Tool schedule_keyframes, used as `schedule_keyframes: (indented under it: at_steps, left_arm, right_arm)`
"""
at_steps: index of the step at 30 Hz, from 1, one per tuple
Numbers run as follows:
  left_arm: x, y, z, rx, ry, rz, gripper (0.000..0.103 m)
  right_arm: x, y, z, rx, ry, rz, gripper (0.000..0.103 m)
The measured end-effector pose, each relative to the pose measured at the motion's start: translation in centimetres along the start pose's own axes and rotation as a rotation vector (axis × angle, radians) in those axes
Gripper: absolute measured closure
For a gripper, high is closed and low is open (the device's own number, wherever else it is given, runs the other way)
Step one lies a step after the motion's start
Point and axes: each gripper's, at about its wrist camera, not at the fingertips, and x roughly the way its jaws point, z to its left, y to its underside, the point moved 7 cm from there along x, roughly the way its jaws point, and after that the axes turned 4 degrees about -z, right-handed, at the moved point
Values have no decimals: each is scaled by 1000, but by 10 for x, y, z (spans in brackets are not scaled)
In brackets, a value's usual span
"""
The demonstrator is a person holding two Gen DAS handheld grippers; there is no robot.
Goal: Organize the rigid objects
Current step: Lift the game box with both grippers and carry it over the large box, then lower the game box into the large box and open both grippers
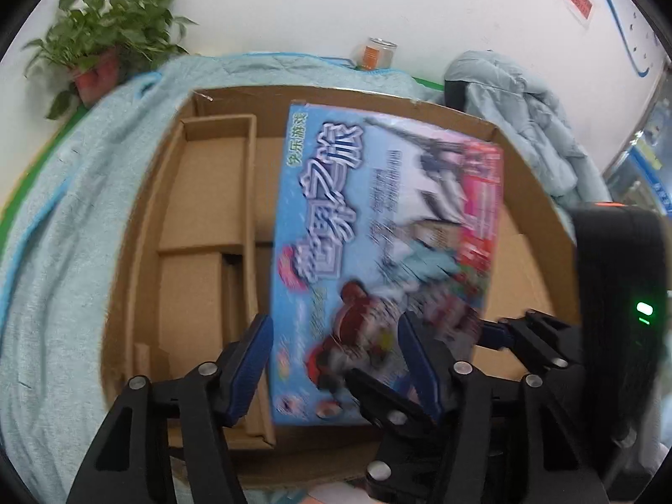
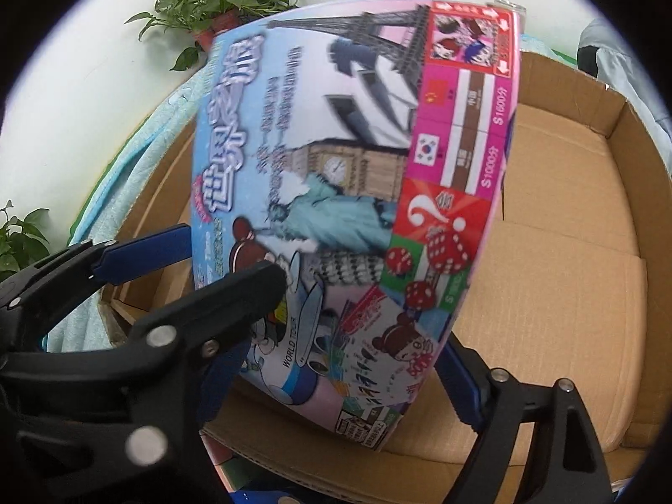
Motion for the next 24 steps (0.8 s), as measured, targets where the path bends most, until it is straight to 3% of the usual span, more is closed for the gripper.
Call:
schedule_keyframes:
  at_steps: [9,14,20,24]
  left_arm:
    - [-50,5,7,-9,-11,-109,46]
    - [-71,14,17,-18,-29,-124,46]
    - [-71,24,30,-67,8,-95,46]
    - [-71,19,30,-55,27,-99,46]
  right_arm:
    - [3,-1,14,-61,6,35,19]
    - [6,-13,0,-99,-61,109,20]
    - [19,-17,-8,-187,-129,223,20]
    - [20,-17,-6,-236,-151,234,21]
